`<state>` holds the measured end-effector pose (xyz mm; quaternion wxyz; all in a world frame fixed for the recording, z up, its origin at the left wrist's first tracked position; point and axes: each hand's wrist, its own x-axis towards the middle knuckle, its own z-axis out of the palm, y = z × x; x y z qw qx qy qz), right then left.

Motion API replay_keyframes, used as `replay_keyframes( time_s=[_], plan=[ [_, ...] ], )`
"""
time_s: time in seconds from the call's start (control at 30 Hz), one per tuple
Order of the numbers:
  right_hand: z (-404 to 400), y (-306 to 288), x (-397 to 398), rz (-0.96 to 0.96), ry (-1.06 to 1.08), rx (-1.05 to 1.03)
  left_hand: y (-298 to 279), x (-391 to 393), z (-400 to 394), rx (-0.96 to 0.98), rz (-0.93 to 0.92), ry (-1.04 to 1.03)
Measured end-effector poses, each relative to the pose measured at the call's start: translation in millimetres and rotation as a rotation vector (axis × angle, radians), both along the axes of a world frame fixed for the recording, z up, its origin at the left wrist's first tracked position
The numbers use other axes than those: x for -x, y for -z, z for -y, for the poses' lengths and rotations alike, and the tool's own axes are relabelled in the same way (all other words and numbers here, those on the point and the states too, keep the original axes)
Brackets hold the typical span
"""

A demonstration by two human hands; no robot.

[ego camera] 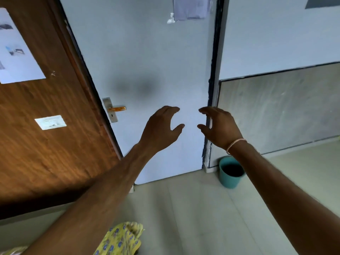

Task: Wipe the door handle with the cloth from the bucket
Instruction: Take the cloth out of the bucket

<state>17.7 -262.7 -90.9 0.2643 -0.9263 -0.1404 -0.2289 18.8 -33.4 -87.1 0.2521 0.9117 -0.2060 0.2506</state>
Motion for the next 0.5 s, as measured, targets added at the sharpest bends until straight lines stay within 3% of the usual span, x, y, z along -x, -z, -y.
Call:
replay_keyframes(
  time_s=[0.27, 0.5],
  plan=[
    [52.6, 78.2, 25.5, -0.191, 0.209, 0.009, 90.0, -11.7, 63.5, 0.073, -0.193, 0.168],
    [137.4, 152.0, -4.6, -0.329, 0.324, -0.056, 159.2, -63.3, 155.5, 0.085, -0.312, 0.234]
  ],
)
